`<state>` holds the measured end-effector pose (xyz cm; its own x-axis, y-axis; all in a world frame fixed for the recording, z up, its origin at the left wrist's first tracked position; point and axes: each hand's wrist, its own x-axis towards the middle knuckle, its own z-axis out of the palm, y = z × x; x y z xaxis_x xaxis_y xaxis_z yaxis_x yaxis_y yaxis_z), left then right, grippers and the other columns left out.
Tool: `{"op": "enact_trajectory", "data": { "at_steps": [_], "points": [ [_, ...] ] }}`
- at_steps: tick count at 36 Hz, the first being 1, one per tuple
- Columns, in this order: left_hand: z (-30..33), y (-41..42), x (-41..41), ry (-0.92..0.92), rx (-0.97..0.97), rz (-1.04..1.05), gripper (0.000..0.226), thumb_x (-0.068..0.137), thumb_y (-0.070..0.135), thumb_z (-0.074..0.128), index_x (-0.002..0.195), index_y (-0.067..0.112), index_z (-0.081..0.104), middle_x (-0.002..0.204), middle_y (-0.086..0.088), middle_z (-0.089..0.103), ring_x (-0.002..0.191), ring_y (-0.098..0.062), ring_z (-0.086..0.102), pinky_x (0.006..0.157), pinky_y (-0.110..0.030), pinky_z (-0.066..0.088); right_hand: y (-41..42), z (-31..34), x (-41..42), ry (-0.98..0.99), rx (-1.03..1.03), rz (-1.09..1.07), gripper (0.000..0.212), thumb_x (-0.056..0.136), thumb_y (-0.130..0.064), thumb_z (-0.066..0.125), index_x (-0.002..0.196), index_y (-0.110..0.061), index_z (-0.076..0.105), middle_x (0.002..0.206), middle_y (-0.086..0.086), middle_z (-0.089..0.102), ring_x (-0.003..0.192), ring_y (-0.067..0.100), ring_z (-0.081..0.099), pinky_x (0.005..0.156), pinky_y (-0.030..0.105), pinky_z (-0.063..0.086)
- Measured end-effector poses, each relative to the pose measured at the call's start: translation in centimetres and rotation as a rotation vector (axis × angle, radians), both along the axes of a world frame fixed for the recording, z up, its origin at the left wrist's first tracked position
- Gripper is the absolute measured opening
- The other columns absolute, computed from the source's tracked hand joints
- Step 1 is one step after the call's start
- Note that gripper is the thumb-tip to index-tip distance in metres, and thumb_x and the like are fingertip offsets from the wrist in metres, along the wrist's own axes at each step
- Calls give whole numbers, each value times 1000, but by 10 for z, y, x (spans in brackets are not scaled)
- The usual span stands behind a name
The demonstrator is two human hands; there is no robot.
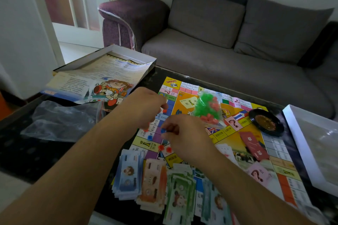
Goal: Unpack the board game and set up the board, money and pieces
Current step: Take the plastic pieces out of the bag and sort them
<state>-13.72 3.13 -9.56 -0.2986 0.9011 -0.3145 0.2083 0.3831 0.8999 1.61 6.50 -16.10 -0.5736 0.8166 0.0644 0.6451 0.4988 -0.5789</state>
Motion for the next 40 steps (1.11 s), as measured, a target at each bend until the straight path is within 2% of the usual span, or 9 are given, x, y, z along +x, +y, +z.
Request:
{"op": "enact_trajectory", "data": {
  "at_steps": [5,10,14,17,24,29,32,35,40],
  "points": [
    [1,0,-2,30,15,9,18,102,21,61,91,9,71,66,0,57,47,-11,51,35,-19,40,2,-9,-27,-88,8,93,8,91,-11,77,98,-13,79,92,-3,70,78,8,62,74,28,55],
    [1,5,-5,1,67,43,15,101,15,61,100,6,73,67,0,57,53,-12,49,39,-20,41,6,-16,-46,-285,45,154,17,97,-16,73,114,-19,73,117,1,67,106,17,61,92,35,55],
    [0,12,-8,-6,80,63,17,98,14,66,105,0,72,57,3,55,43,-8,49,34,-15,38,3,-20,-48,-353,98,160,18,97,-13,70,113,-22,70,115,0,64,103,17,60,89,38,57],
    [1,11,-8,-9,86,51,17,98,14,65,106,1,73,62,-5,62,42,-8,49,35,-17,40,2,-18,-38,-209,38,67,14,96,-11,70,106,-21,73,106,-4,67,93,11,62,82,33,57],
    [4,-5,0,166,70,-96,23,97,32,66,87,15,78,88,-8,65,74,-23,56,71,-36,52,-7,30,20,191,-45,-115,17,94,-13,77,99,-30,78,90,-17,74,83,-1,69,71,15,57],
    [9,-21,18,199,106,-421,22,97,36,67,88,23,82,72,-8,50,60,-19,44,55,-31,42,-23,56,67,284,-19,-165,34,89,-8,80,87,-42,75,83,-18,77,72,3,74,69,23,61],
    [5,-25,39,165,110,-535,44,95,53,65,96,10,80,69,-10,39,56,-20,39,54,-30,39,-33,58,89,272,35,-171,35,88,-5,80,87,-40,78,83,-15,78,74,7,76,75,35,65],
    [-4,-26,59,204,191,-526,58,93,57,67,92,-1,73,62,-8,33,54,-20,35,52,-27,36,-40,51,104,224,167,-139,27,88,-6,80,94,-33,79,87,-12,76,81,12,75,73,43,64],
    [-14,-29,80,207,266,-440,44,97,43,68,70,7,66,57,-4,31,49,-17,30,50,-26,30,-41,48,116,159,277,-185,25,88,-14,83,104,-33,80,92,-17,74,82,4,71,75,32,63]
  ]
}}
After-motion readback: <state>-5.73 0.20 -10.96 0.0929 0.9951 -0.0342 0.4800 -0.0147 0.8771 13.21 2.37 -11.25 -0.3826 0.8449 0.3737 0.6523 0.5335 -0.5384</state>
